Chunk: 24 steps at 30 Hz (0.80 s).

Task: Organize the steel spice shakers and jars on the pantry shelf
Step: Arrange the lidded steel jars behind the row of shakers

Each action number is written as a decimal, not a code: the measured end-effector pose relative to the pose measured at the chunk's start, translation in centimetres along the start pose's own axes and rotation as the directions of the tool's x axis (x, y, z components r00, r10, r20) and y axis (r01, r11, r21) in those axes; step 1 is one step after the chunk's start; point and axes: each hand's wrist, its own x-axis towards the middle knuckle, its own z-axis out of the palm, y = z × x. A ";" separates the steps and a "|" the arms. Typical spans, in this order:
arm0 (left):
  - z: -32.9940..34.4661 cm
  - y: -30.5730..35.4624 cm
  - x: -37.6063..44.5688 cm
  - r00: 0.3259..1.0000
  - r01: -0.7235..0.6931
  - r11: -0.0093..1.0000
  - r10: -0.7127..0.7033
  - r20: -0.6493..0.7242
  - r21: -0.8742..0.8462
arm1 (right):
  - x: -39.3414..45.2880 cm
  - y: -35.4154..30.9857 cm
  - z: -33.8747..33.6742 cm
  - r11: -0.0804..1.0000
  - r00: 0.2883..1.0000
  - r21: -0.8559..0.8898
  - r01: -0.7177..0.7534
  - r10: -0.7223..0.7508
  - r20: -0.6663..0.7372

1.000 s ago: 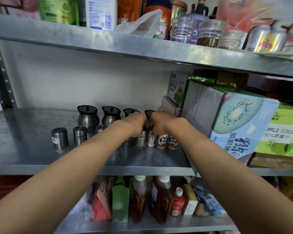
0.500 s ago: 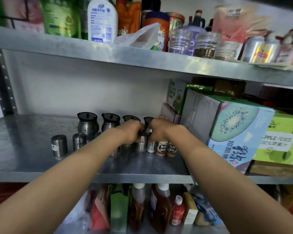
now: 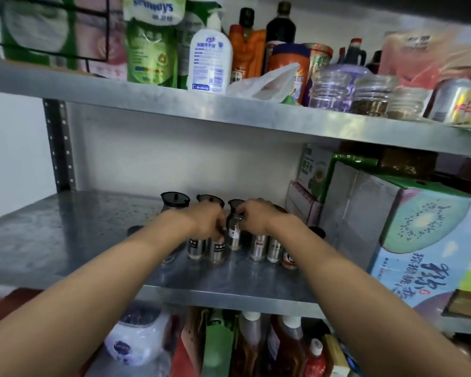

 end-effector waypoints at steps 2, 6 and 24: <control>0.3 -0.1 0.0 1.000 -0.012 1.000 0.012 0.017 0.007 | 0.6 -0.5 0.4 1.000 1.000 -0.010 0.008 -0.008 0.026; 0.5 -0.1 0.2 1.000 -0.022 0.998 0.023 -0.007 0.056 | 1.6 -1.0 1.1 0.999 1.000 -0.044 0.008 -0.007 0.021; 1.6 -0.2 2.4 0.999 0.013 1.000 -0.013 -0.031 0.020 | 0.2 0.4 0.1 1.000 0.999 -0.024 0.016 -0.015 0.044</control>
